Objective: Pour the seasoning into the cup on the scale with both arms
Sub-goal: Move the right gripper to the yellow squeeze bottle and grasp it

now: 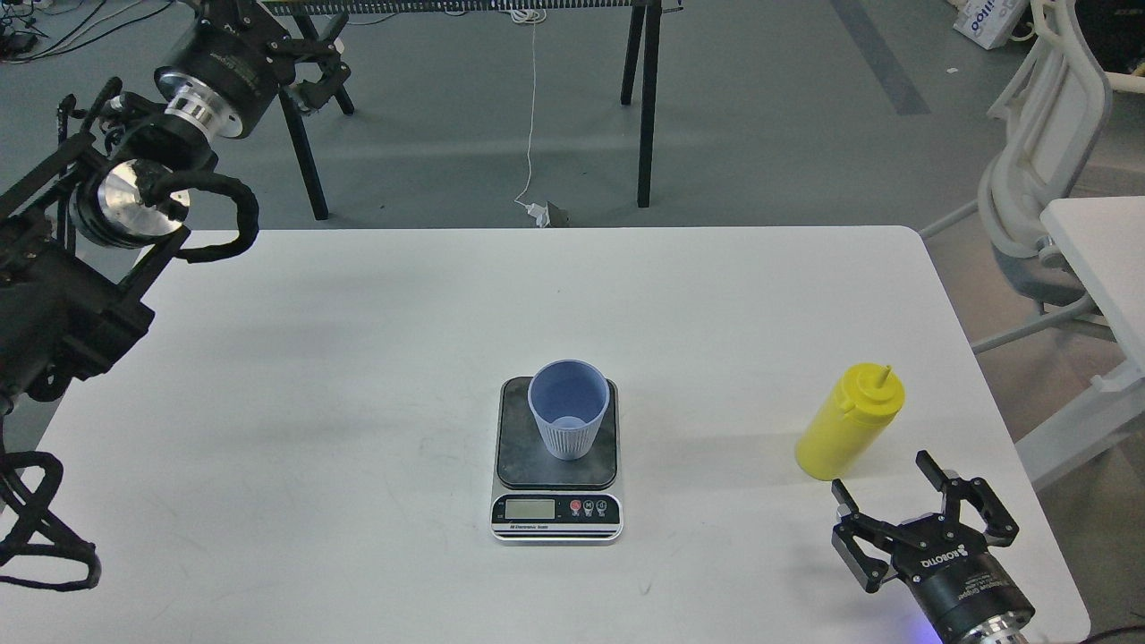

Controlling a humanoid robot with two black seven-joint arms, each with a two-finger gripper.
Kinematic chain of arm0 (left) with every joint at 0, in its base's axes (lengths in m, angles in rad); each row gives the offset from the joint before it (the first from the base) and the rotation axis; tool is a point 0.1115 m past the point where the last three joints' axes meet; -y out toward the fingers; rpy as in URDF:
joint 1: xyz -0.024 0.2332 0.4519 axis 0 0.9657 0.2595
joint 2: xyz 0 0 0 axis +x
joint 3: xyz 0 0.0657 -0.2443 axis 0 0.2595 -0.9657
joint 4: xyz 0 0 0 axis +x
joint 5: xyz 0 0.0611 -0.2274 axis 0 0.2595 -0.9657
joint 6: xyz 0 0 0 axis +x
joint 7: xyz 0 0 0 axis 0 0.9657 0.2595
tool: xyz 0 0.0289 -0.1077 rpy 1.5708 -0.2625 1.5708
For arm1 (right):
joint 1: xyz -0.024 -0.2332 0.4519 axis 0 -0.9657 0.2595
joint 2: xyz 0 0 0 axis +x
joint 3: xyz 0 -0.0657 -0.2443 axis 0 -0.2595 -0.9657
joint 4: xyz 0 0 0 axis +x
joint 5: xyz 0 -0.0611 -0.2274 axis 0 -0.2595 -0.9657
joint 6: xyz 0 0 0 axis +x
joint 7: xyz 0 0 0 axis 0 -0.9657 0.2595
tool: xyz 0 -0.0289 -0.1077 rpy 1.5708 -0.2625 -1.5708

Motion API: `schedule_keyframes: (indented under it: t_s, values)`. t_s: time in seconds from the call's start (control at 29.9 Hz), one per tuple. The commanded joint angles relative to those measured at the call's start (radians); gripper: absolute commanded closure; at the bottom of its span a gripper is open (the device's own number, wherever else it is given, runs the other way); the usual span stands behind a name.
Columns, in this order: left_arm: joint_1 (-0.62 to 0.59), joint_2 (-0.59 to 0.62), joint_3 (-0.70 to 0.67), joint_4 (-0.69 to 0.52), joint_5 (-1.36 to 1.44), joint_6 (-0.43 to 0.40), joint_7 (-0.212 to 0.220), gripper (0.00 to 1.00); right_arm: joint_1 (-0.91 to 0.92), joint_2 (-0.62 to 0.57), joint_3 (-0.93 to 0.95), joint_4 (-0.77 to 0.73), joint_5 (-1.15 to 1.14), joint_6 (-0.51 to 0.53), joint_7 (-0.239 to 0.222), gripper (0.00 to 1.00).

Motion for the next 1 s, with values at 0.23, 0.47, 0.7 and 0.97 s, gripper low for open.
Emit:
schedule_keyframes:
  t_s: [0.23,0.47,0.7,0.97]
  values:
    - [0.003,0.008,-0.005,0.000,0.000,0.000,0.000,0.00,0.081,0.075,0.007,-0.068,0.020,0.000,-0.001,0.05]
    - [0.011,0.031,-0.007,0.000,-0.002,-0.001,-0.001,0.00,0.090,0.096,0.004,-0.146,0.029,0.000,-0.002,0.05]
    - [0.012,0.055,-0.007,0.000,-0.002,-0.029,-0.001,0.00,0.136,0.098,-0.005,-0.195,0.047,0.000,-0.005,0.05]
    - [0.023,0.067,-0.007,0.000,-0.002,-0.030,0.000,0.00,0.204,0.131,-0.005,-0.271,0.046,0.000,-0.004,0.06]
